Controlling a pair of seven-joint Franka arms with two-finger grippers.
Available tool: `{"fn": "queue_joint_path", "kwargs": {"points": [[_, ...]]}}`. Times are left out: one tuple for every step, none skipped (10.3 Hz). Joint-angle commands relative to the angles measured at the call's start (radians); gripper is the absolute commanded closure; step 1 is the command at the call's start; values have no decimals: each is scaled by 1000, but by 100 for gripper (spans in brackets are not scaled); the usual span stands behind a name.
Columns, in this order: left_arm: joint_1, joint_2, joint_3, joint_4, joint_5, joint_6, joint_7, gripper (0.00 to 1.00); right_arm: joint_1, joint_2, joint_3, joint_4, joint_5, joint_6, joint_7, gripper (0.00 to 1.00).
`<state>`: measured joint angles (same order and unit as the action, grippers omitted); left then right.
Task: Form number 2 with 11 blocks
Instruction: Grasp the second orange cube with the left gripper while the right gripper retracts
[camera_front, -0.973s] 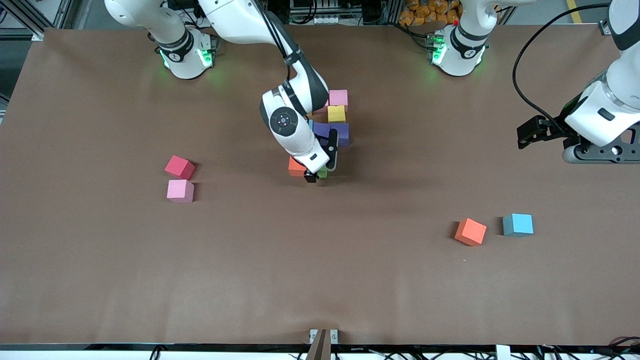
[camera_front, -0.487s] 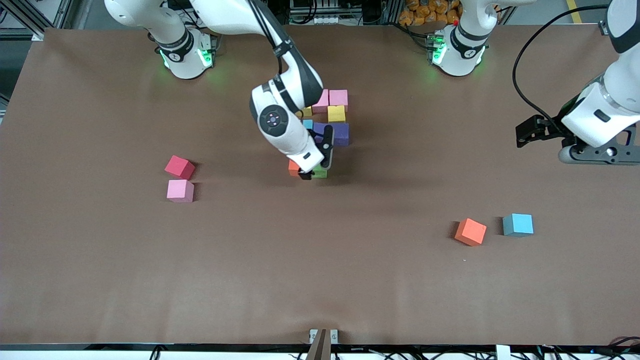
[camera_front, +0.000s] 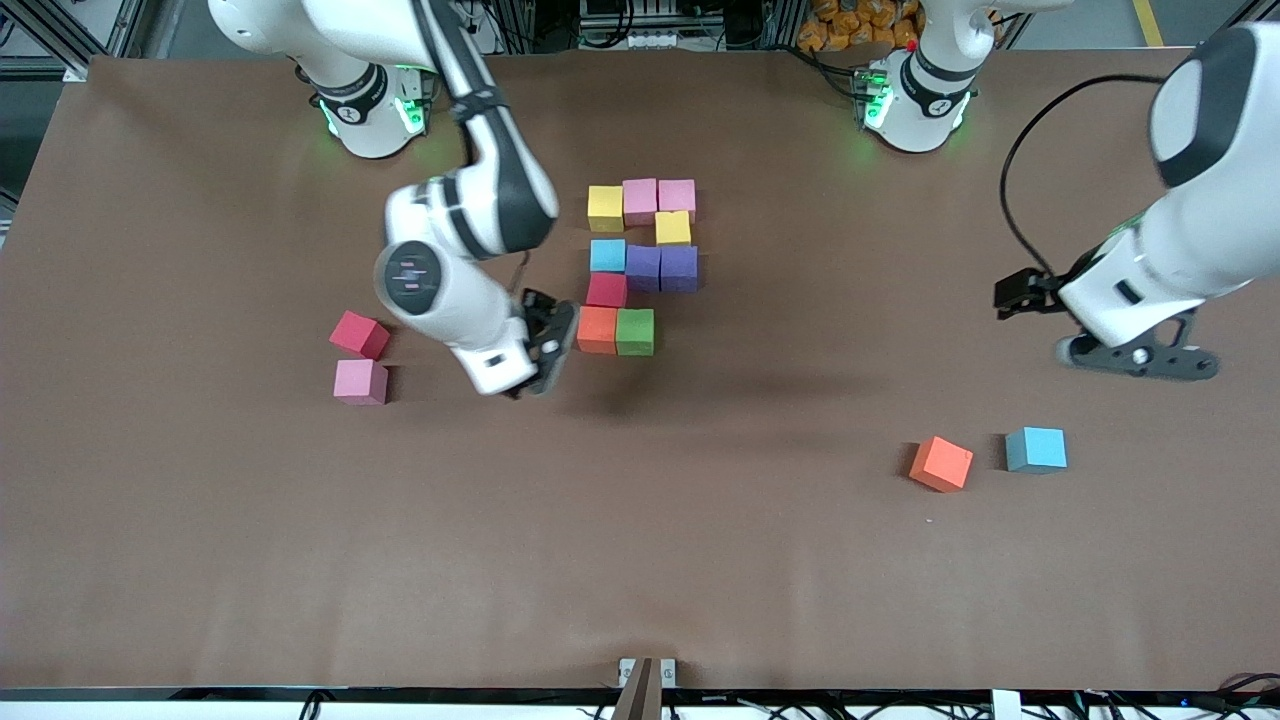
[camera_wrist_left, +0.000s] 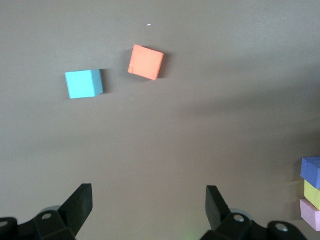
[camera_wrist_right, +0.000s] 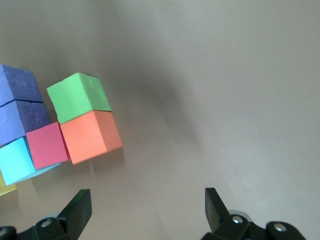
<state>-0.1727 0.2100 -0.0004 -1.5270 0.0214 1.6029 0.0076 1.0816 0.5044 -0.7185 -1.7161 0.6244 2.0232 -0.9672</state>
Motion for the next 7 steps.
{"fn": "queue_joint_path", "kwargs": {"points": [[-13,63,-4,1,26,79,20,0,-111,-110,-25,-33,-70,-50,32,0],[-14,86,-4,-18,31,127,20,0,-190,-142,-24,-31,-115,-81,41,0],[-16,91,-4,-56,61,184,23,0,-263,-162,-22,-25,-156,-122,67,0],[-24,94,-4,-94,104,242,34,0,-338,-181,-15,-14,-211,-151,112,0],[-24,109,-4,-126,107,305,52,0,-417,-213,37,-16,-244,-185,178,0],[-21,124,-3,-157,103,377,83,0,-502,-243,104,-13,-287,-242,290,0],[-16,132,-3,-204,101,458,87,0,-610,-294,217,-16,-361,-251,367,0]]}}
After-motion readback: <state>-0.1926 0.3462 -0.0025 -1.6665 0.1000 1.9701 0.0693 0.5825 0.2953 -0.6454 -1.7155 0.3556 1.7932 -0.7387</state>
